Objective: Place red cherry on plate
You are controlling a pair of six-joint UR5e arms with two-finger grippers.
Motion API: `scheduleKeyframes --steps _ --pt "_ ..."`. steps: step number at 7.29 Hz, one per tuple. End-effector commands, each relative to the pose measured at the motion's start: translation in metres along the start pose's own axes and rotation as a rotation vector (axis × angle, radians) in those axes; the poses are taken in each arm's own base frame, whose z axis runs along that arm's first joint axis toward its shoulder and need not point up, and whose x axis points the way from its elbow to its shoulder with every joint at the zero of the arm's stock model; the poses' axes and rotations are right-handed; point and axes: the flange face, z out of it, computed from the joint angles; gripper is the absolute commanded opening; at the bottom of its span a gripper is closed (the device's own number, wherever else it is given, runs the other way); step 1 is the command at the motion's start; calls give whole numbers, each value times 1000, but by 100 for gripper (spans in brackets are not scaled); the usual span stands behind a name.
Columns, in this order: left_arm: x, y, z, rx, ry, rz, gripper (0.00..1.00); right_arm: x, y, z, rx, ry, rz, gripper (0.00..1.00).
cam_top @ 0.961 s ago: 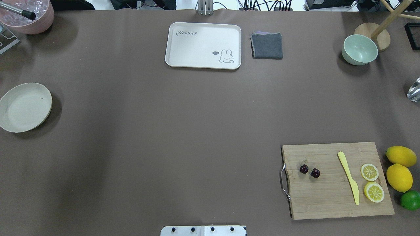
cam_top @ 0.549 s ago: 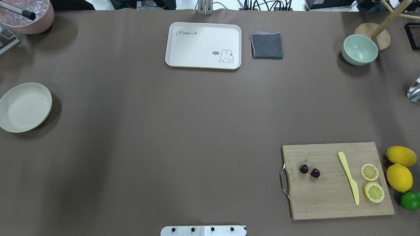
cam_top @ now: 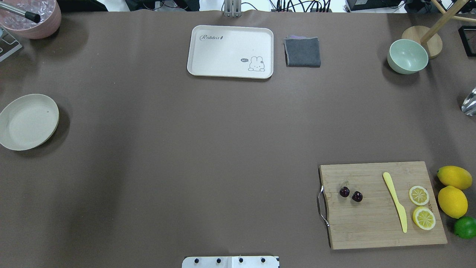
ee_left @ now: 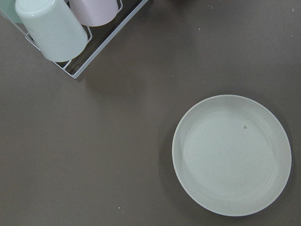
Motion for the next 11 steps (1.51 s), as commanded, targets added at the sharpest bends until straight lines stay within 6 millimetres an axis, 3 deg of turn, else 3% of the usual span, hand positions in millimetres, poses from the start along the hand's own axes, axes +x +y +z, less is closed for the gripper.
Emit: scheduleKeyframes --steps 1,3,9,11 --pt "4 3 1 -20 56 -6 98 2 1 2 -3 2 2 100" --pt "17 -1 -5 1 118 44 98 2 3 2 -3 2 2 100" --pt "1 -4 2 64 37 81 98 -2 -1 -2 4 1 -6 100" --pt "-10 0 15 39 35 60 98 -2 -1 -2 5 -1 -7 100"
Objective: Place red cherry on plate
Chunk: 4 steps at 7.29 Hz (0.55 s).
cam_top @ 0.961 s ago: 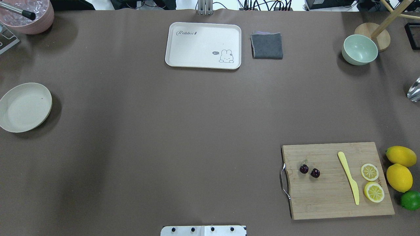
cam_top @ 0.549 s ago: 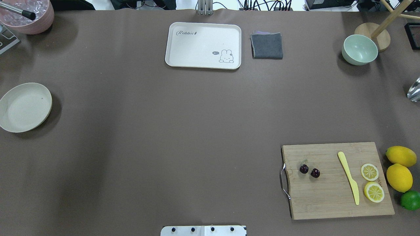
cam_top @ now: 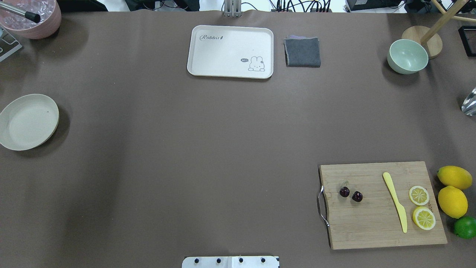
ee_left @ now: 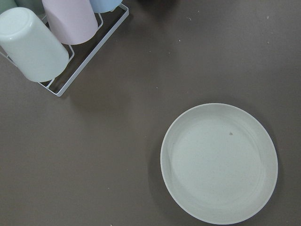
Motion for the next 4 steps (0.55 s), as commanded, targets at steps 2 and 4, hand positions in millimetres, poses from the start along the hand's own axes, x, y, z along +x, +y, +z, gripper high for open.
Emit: scheduleKeyframes --steps 2,4 --pt "-20 -5 55 -29 13 32 98 -3 -2 -2 5 -1 -5 100" --pt "-46 -24 123 18 53 24 98 -3 -2 -2 5 -2 -5 100"
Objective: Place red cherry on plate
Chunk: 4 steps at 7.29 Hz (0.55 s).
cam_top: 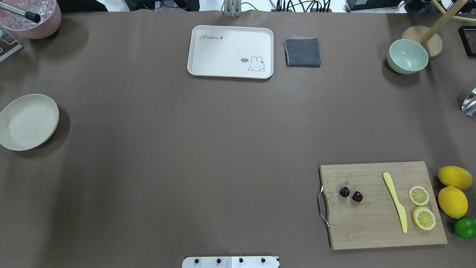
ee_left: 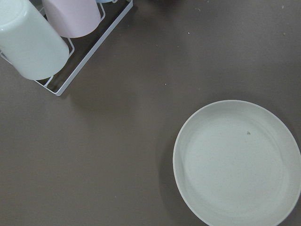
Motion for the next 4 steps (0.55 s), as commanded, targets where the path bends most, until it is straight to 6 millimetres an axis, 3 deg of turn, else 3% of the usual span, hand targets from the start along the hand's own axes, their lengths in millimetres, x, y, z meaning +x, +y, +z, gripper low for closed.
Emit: scheduleKeyframes --steps 1,2,4 --pt "0 -20 73 45 5 -66 98 -1 0 0 1 -1 -1 100" --pt "31 -16 107 46 -43 -60 98 -1 -1 -1 2 0 -2 100" --pt "35 -1 129 35 -31 -54 98 -2 -2 -2 4 -1 -4 100"
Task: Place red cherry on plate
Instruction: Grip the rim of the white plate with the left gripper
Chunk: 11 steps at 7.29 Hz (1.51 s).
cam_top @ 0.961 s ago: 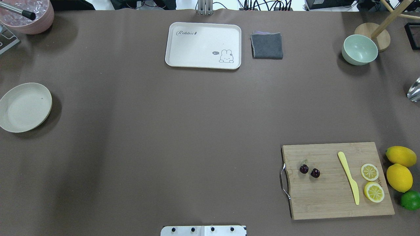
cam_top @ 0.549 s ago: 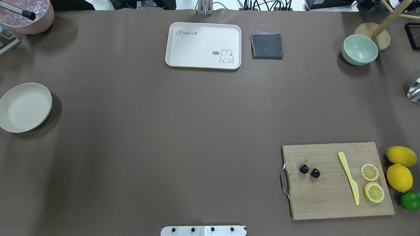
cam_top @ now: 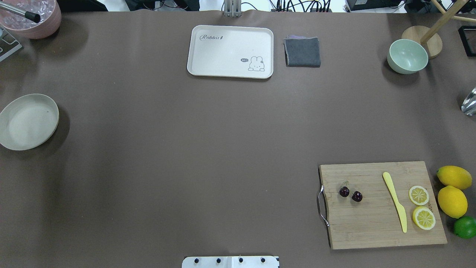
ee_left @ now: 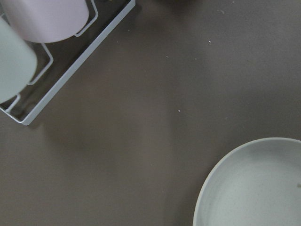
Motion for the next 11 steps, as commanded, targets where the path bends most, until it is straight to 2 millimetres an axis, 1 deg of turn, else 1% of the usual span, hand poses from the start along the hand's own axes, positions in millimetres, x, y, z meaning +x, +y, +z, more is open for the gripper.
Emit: scheduleKeyframes --steps 1,2,3,4,5,7,8,9,10,11 --pt "12 17 26 -31 8 4 98 -1 0 -1 2 -1 -2 100" --pt "24 23 36 -51 15 24 98 -1 -1 -1 3 -1 -3 100" --pt "30 26 40 -61 20 33 97 -5 -1 -4 10 1 -11 100" --pt "30 27 41 -64 21 32 53 -7 -1 -6 14 1 -15 100" --pt "30 28 42 -82 28 25 1 -8 -1 -9 18 2 -16 100" --pt "31 37 38 -131 90 17 0 -10 -1 -11 23 4 -19 100" --pt "26 29 31 -167 114 -26 0 -10 0 -11 24 2 -18 100" --pt "13 13 8 -160 132 -72 0 -10 0 -11 24 2 -18 100" --pt "7 1 -12 -162 166 -113 0 -11 0 -12 25 2 -21 100" --pt "11 -12 -26 -157 181 -129 0 -11 0 -12 25 2 -21 100"
